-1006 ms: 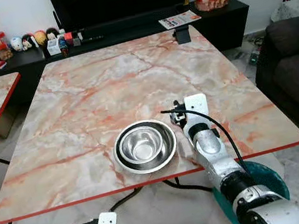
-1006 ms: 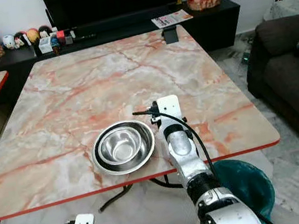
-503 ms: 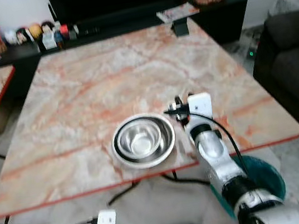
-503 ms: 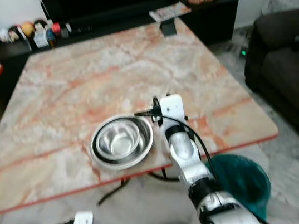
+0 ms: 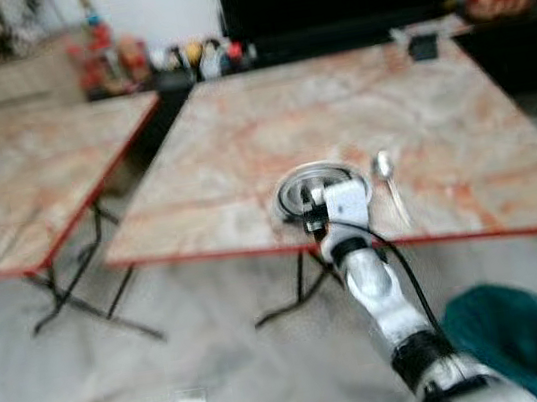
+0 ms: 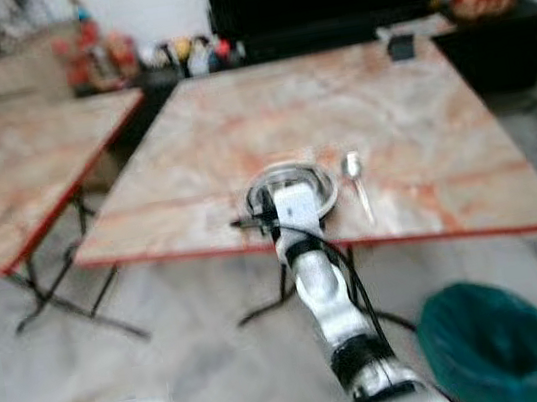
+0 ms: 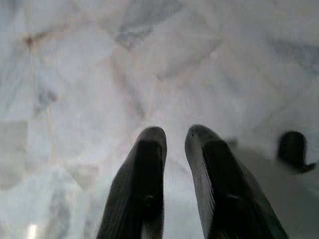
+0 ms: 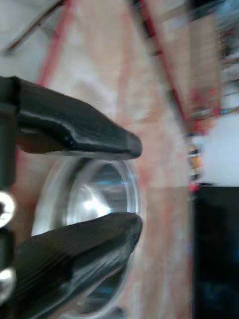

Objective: Setting the table

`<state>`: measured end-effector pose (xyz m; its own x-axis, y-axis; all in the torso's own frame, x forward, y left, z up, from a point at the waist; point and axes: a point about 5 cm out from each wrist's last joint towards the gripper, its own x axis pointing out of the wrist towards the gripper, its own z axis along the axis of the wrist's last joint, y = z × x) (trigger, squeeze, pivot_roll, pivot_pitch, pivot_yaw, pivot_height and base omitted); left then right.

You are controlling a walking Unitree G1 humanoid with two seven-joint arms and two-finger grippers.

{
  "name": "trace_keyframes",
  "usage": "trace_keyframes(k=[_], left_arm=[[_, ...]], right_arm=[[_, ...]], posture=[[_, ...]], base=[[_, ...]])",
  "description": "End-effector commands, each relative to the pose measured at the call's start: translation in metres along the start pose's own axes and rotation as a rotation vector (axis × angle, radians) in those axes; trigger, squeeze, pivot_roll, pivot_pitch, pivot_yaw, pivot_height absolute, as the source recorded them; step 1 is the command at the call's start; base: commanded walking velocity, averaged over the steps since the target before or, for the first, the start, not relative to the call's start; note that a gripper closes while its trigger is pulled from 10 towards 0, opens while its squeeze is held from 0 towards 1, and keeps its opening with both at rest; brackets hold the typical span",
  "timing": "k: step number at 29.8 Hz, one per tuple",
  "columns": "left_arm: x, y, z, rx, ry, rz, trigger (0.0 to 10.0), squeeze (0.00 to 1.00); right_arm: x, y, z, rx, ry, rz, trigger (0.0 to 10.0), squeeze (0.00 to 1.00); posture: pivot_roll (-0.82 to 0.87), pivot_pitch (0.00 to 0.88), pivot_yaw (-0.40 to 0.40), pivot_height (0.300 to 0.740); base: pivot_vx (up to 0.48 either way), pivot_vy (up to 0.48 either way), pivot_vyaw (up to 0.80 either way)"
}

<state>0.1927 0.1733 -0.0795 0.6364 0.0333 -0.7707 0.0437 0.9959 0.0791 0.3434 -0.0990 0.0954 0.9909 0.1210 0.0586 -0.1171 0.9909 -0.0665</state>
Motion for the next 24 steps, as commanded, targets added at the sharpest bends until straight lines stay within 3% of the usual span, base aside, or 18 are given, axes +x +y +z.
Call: trace_keyframes(k=[1,2,3,6,9,12,15,17,20,23,24], left_arm=[[0.001,0.006,0.005,-0.016,-0.015,0.015,10.0,0.0],[0.0,0.009,0.002,-0.027,-0.006,0.023,10.0,0.0],[0.0,0.009,0.002,-0.027,-0.006,0.023,10.0,0.0],[-0.001,0.011,-0.001,-0.023,0.0,0.03,10.0,0.0],[-0.001,0.012,-0.002,-0.02,0.002,0.03,10.0,0.0],[-0.001,0.011,-0.002,0.011,0.001,0.023,10.0,0.0],[-0.001,0.011,-0.002,0.009,0.0,0.024,10.0,0.0],[-0.001,0.01,-0.001,0.014,0.001,0.017,10.0,0.0],[-0.001,0.011,-0.001,0.014,0.001,0.016,10.0,0.0],[-0.001,0.012,0.0,0.012,0.004,0.017,10.0,0.0],[-0.001,0.012,0.0,0.012,0.004,0.017,10.0,0.0]], right_arm=[[-0.007,0.007,-0.008,-0.008,0.019,0.047,10.0,0.0],[-0.027,0.008,-0.036,-0.042,0.114,0.113,10.0,0.0],[-0.027,0.008,-0.036,-0.042,0.114,0.113,10.0,0.0],[-0.05,0.005,-0.068,-0.097,0.253,0.162,10.0,0.0],[-0.059,0.004,-0.079,-0.101,0.308,0.178,10.0,0.0],[-0.105,-0.017,-0.127,-0.184,0.591,0.142,10.0,0.0],[-0.111,-0.021,-0.131,-0.183,0.621,0.128,10.0,0.0],[-0.131,-0.036,-0.146,-0.175,0.727,0.061,10.0,0.0],[-0.14,-0.04,-0.151,-0.147,0.777,0.028,10.0,0.0],[-0.169,-0.046,-0.168,-0.121,0.922,-0.028,10.0,0.0],[-0.169,-0.046,-0.168,-0.121,0.922,-0.028,10.0,0.0]], posture=[[-0.06,0.012,0.065,0.74],[-0.05,0.015,0.067,0.74],[-0.05,0.015,0.067,0.74],[-0.05,0.019,0.074,0.74],[-0.05,0.02,0.077,0.74],[-0.05,0.018,0.089,0.74],[-0.06,0.019,0.091,0.74],[-0.06,0.02,0.098,0.74],[-0.06,0.021,0.099,0.74],[-0.06,0.017,0.099,0.74],[-0.06,0.017,0.099,0.74]], base=[[0.0,0.349,0.0],[0.0,0.48,0.0],[0.0,0.48,0.0],[0.0,0.48,0.0],[0.0,0.48,0.0],[0.0,0.0,0.0],[0.0,0.0,0.0],[0.0,0.0,0.0],[0.0,0.0,0.0],[0.0,0.0,0.0],[0.0,0.0,0.0]])
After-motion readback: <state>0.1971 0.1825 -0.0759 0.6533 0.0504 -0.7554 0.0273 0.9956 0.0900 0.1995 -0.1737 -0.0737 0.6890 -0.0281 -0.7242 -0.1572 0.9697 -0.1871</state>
